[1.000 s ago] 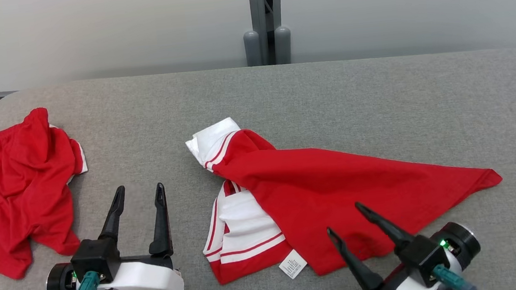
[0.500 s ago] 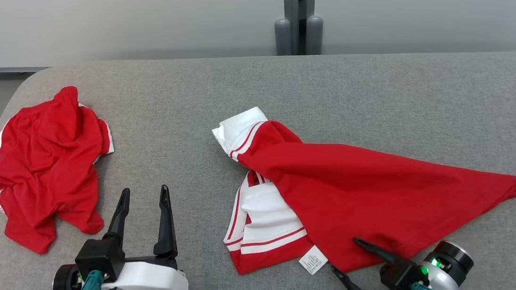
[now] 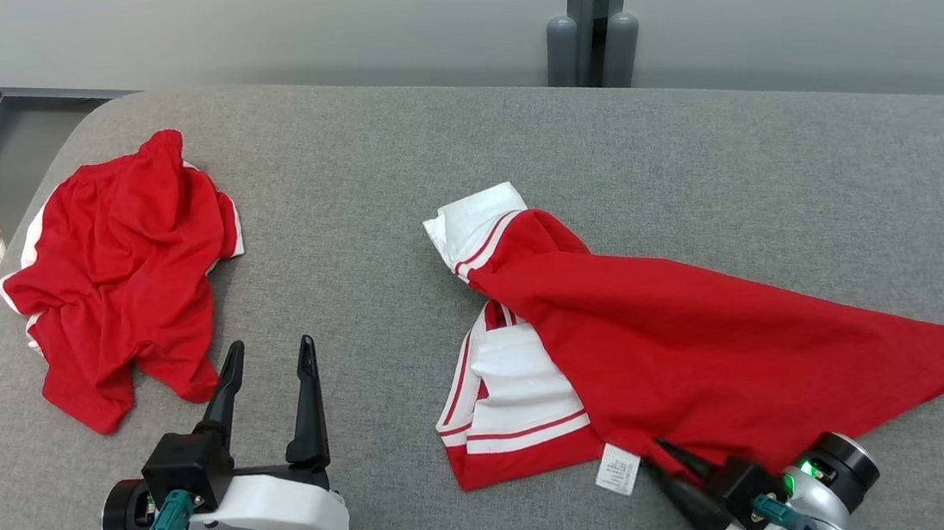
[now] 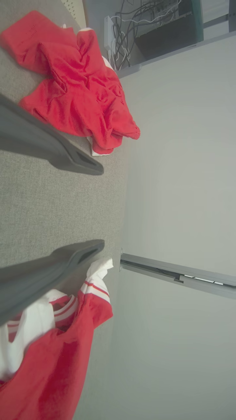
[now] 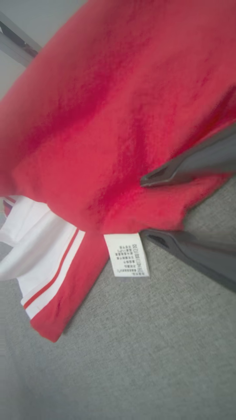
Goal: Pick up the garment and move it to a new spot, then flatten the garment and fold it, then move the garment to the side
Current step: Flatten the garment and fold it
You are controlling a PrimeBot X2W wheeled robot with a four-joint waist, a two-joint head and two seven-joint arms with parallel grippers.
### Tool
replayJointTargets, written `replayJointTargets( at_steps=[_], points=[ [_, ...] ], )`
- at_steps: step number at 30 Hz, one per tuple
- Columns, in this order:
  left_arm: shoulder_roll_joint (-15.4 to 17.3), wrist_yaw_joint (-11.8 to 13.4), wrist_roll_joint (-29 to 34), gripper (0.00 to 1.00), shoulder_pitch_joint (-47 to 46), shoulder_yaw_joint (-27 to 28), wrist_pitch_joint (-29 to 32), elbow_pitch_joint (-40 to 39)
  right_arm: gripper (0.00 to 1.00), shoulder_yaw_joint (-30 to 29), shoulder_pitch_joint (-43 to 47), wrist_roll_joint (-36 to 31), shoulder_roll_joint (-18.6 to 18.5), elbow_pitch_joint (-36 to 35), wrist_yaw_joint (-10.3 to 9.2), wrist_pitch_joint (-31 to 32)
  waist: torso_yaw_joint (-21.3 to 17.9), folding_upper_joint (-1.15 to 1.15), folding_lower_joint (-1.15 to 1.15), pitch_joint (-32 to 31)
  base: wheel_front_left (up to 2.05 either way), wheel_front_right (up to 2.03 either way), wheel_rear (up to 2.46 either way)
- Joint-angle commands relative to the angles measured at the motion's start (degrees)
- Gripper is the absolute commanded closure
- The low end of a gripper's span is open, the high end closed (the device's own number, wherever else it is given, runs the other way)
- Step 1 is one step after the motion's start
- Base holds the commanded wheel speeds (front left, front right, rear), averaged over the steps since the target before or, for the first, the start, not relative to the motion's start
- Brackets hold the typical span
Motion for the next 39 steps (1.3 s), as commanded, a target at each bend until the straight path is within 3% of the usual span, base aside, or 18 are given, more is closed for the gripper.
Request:
replayJointTargets(
  at_steps=[1, 11, 18, 25, 29, 39],
  points=[
    [0.2, 0.2, -0.1, 0.0, -0.4, 0.0, 0.0, 0.2, 1.0, -0.4, -0.7, 0.8, -0.2, -0.8, -0.01, 0.0, -0.1, 0.0, 0.0, -0.2, 0.0, 0.0, 0.0],
    [0.2, 0.7, -0.9, 0.0, 0.4, -0.4, 0.0, 0.6, 1.0, -4.9, -1.0, 4.0, -2.0, -13.0, -0.01, 0.0, -1.9, 0.0, 0.0, -2.4, 0.0, 0.0, 0.0],
    [0.2, 0.6, -1.4, 0.0, 0.1, -1.6, 0.0, 0.5, 1.0, -10.3, -7.4, 7.3, -7.0, -16.7, -0.01, 0.0, -2.0, 0.0, 0.0, -2.4, 0.0, 0.0, 0.0],
    [0.2, 0.3, -1.7, 0.0, -1.7, -3.2, 0.0, 0.7, 1.0, -11.7, -16.9, 12.6, -12.6, -9.8, -0.01, 0.0, 0.4, 0.0, 0.0, 0.3, 0.0, 0.0, 0.0],
    [0.1, 0.5, -2.1, 0.0, -2.7, -4.4, 0.0, 0.8, 1.0, -12.4, -25.2, 17.7, -17.4, -0.1, -0.01, 0.0, 3.4, 0.0, 0.0, 3.9, 0.0, 0.0, 0.0],
    [0.2, 0.7, -2.9, 0.0, -4.9, -6.6, 0.0, 0.2, 1.0, -17.1, -38.3, 21.1, -23.0, 21.5, -0.01, 0.0, 7.2, 0.0, 0.0, 9.7, 0.0, 0.0, 0.0]
  ],
)
